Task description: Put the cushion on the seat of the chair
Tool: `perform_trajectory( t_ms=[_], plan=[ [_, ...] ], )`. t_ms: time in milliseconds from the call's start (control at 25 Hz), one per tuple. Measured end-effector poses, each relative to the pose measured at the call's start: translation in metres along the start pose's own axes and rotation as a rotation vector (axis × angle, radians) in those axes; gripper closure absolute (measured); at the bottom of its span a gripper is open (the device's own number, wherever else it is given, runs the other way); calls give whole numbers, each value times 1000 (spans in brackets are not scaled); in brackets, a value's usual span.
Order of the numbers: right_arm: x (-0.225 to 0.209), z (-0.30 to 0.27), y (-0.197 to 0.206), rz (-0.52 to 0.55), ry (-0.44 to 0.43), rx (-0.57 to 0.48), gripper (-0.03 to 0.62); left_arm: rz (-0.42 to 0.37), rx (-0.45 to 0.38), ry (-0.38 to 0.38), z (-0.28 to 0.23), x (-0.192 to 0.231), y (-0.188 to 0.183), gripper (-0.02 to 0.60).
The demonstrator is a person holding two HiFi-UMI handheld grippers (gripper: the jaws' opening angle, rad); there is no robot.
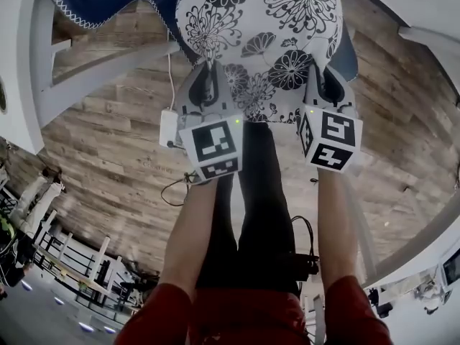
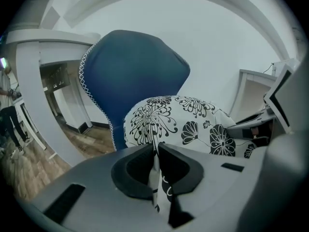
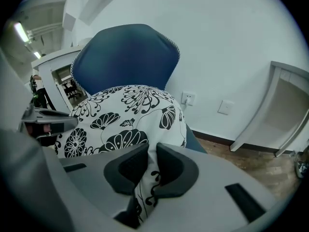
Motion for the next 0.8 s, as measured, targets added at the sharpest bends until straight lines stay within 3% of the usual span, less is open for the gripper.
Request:
perform_trajectory(
  t_ms=[800],
  plan=[
    [2,-8,-5,101,37,39,545,-11,80,-15,-17,-10,4,538]
  ],
)
Point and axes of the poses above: the fingertips, and each gripper's own axes: z backward along the fingers, x to its left, y out of its underside, the point moved 9 cm from there along z, backward along the fingers, and after that the axes turned 13 degrees about -z, right-handed, at the moved point
